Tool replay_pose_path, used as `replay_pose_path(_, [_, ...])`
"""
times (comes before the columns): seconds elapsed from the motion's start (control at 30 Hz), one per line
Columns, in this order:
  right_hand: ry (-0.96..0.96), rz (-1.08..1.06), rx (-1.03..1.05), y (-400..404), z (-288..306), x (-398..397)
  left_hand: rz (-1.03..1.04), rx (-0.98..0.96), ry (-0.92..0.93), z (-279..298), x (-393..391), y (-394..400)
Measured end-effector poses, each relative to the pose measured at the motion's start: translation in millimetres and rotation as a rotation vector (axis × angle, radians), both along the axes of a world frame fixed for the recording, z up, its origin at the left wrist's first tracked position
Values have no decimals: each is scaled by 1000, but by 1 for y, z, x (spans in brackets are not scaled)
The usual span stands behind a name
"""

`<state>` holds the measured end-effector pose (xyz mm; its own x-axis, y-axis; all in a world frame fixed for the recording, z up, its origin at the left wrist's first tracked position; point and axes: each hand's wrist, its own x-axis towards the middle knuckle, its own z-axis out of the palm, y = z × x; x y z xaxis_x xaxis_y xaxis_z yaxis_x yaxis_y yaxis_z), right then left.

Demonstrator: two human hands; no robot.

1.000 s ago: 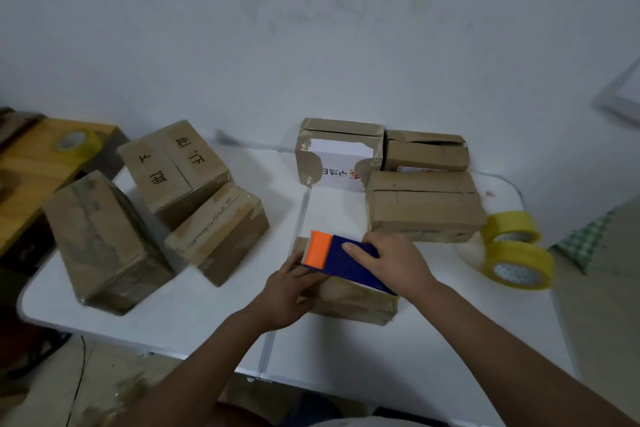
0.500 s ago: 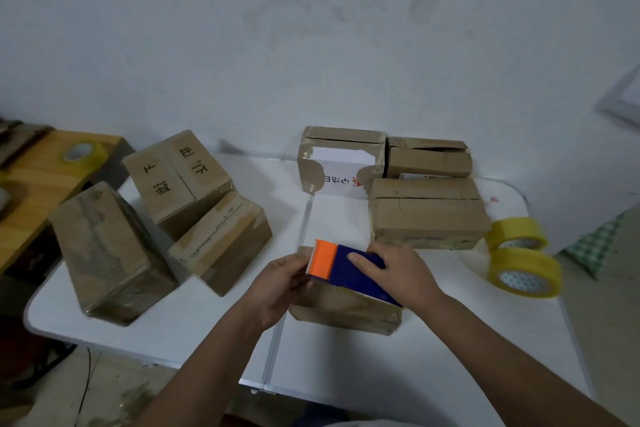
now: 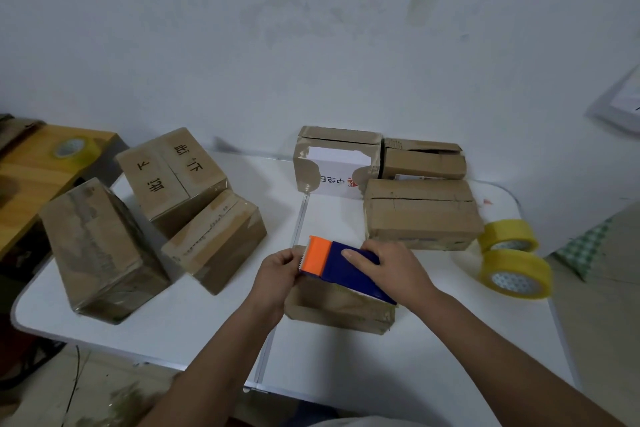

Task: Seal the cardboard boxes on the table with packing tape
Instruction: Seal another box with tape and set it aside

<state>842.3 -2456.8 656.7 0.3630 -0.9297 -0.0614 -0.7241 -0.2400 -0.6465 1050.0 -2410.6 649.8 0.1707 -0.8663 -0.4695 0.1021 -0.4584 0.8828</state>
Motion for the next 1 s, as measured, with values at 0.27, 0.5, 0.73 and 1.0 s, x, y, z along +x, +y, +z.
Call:
replay_pose_path(0.27, [59, 29, 18, 0, 13, -10, 74, -17, -43, 1, -4, 3])
replay_pose_path(0.5, [116, 75, 41, -9, 19, -25, 185, -43, -30, -1, 24, 3])
replay_pose_path(0.73, [204, 80, 59, -21, 11, -24, 229, 49, 5, -17, 55, 11])
replay_pose_path(1.0, [358, 2, -34, -20, 7, -9, 288, 73, -18, -47, 56, 5])
